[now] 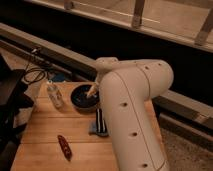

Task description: Pick up the ceramic bowl

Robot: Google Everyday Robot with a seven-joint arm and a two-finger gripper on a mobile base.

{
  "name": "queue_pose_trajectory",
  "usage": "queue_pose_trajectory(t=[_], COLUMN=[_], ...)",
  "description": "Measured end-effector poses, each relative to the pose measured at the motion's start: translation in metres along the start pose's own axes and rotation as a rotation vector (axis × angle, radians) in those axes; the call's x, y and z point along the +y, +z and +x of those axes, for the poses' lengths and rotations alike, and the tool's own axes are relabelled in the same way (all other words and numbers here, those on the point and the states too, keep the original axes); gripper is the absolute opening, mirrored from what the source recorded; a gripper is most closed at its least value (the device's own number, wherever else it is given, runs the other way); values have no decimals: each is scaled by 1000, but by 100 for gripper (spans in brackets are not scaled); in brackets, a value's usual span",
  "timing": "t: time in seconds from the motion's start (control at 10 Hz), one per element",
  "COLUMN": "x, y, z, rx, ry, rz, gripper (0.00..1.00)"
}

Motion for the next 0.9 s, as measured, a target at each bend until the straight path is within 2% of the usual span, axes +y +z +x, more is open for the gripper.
queue_pose_trajectory(t=[0.4,0.7,0.9], x=[1,4,7], y=[7,0,-7], z=[2,2,2], rx=[14,16,21], ry=[5,-7,-21], rz=[6,1,-13], gripper=[46,16,13])
